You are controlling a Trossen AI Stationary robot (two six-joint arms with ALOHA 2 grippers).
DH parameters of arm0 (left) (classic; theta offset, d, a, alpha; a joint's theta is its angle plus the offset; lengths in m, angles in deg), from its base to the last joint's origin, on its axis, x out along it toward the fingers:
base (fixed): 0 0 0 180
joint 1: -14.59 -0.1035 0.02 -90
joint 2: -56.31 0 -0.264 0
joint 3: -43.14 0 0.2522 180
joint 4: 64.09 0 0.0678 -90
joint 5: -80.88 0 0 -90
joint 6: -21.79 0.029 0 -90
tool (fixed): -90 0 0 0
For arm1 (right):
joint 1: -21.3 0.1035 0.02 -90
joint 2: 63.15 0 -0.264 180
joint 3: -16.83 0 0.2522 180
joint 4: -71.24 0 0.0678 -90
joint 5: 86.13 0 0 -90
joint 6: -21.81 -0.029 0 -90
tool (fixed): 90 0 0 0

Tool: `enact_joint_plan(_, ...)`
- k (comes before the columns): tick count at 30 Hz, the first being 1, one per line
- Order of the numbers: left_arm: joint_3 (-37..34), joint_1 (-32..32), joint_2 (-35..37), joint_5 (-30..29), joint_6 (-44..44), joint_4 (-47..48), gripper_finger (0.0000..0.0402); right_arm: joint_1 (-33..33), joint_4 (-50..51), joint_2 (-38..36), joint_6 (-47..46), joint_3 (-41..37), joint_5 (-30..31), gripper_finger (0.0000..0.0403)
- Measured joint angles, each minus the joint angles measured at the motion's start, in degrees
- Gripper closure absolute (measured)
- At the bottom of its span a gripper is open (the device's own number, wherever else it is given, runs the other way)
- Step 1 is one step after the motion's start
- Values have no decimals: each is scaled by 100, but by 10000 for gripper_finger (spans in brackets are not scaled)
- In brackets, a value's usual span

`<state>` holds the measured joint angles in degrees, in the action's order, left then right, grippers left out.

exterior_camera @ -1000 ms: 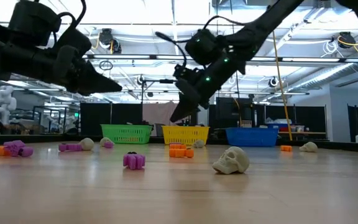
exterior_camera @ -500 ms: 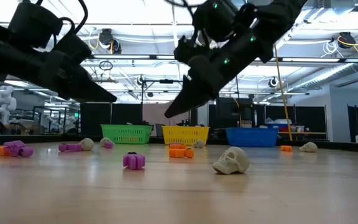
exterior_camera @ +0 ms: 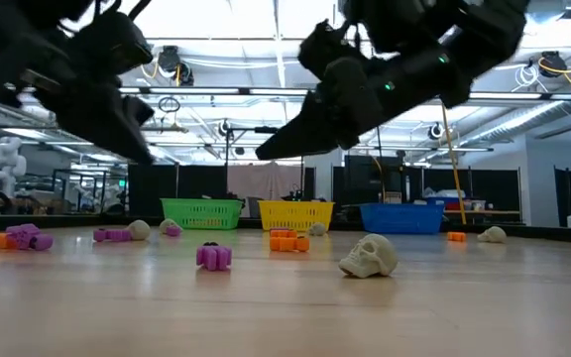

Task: Sort Halloween decoration
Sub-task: Put the orange skeleton toy into the green bin

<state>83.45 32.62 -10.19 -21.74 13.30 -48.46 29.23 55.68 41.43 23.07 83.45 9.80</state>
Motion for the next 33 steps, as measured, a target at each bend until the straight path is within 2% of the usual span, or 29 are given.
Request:
enact_joint_plan(6, 865, 546, 3, -92, -1288, 2512, 401, 86, -883, -452, -247, -1023, 7, 403)
enact_joint_plan(10, 1009, 897, 4, 176, -2332, 3351, 401, 206, -1109, -923, -311, -1522, 131, 403)
enact_joint_plan(15, 979, 1431, -191, 419, -3191, 3303, 374, 400, -1107, -1385, -358, -1861, 712, 403)
enact_joint_plan(20, 977, 1789, -648, 207, -3733, 3331, 309, 554, -1127, -1530, -358, -1949, 798, 403)
enact_joint_plan(26, 974, 1848, -1191, -99, -4205, 3317, 243, 672, -1069, -1530, -356, -1947, 1080, 403)
enact_joint_plan(30, 974, 1848, -1431, -97, -4224, 3287, 235, 682, -1103, -1530, -336, -1947, 1086, 403)
enact_joint_plan(33, 974, 1848, -1539, -79, -4227, 3250, 250, 682, -1075, -1530, -341, -1947, 1084, 403)
